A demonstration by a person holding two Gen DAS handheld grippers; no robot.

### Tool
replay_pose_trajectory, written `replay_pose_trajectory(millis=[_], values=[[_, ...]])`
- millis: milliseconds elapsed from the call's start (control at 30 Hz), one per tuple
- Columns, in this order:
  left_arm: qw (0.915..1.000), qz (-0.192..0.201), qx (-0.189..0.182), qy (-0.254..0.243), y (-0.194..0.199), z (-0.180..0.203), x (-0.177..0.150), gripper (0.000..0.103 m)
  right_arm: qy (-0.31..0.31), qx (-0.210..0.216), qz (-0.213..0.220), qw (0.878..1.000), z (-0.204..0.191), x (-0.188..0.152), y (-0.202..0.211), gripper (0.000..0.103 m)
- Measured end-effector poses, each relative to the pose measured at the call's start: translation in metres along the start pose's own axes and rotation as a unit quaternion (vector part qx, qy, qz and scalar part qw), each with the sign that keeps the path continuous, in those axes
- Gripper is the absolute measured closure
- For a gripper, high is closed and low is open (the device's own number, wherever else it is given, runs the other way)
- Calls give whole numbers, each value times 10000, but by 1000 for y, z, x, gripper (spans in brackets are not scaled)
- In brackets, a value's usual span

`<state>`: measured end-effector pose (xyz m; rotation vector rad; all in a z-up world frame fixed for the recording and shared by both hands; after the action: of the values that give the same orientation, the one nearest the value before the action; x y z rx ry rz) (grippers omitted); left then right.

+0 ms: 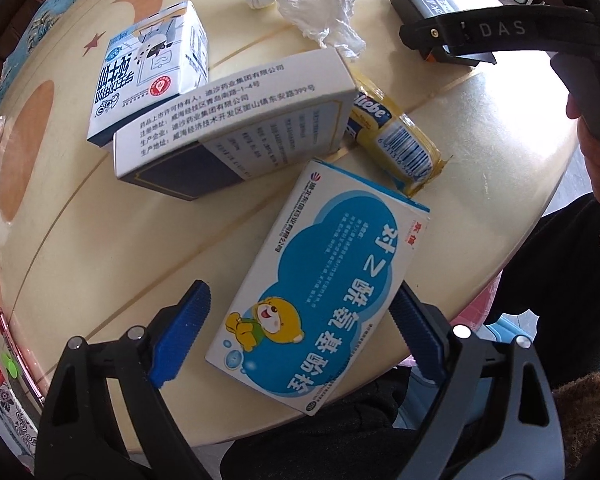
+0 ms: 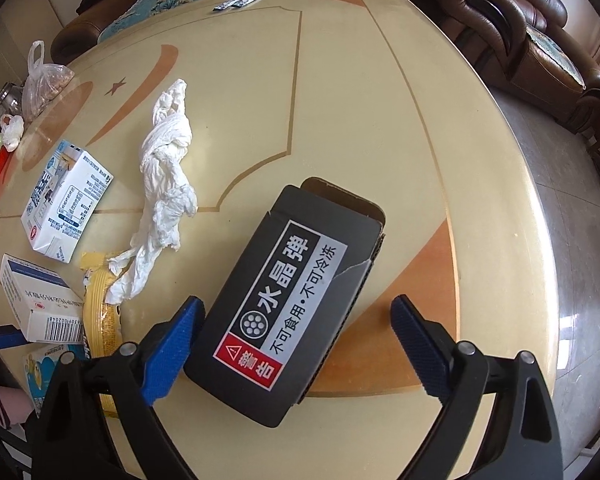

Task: Collect trash
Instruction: 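Grasp the blue medicine box with the left tool while the right tool grasps the black box, then lift the blue medicine box and black box toward the pink bin with both tools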

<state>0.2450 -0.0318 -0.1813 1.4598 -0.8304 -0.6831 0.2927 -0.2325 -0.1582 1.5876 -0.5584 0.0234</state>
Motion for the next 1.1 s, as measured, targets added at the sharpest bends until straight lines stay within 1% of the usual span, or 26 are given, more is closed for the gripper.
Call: replay_pose_trajectory(millis=[100,167,333,367,500,600,900,967,1033,1100], values=[[10000,-2,40,-36,3,4,2,18,116,16,37,9999,-5,1,2,33],[10000,-20,7,-78,3,8,4,18,145,55,38,9999,-6,0,4,37],[9999,-2,12,-104,5,18,8,23,272,98,63,9996,-7,-2,6,39],[10000,8,8,-96,6,20,8,26,296,96,66,9995,-6,-3,6,40],[9999,5,39,-97,8,22,11,27,501,-54,167,9986,-8,-6,11,44],[10000,51,44,-40,10,24,11,30,570,-35,193,9982,-8,-9,13,45],[9998,132,80,82,15,18,6,34,615,-34,289,9977,-5,-11,22,47],[9998,173,39,108,18,17,5,35,673,-47,309,9972,-6,-12,25,47],[9997,193,-8,159,19,14,3,35,762,-117,294,9966,-7,-14,24,47],[9997,169,24,195,18,14,2,35,767,-145,229,9967,-7,-15,20,47]])
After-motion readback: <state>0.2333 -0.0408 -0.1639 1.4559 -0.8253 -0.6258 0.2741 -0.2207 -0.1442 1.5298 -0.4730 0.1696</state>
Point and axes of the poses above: each gripper's, at about its wrist camera, not at the fingertips, and y roughly against the way its jaws point, z to its right, x to its top, the point moved 3 cm from there along -y, roughly the way its jaws point, and after that the axes turned 12 degrees about -y, right-handed, at the moved point
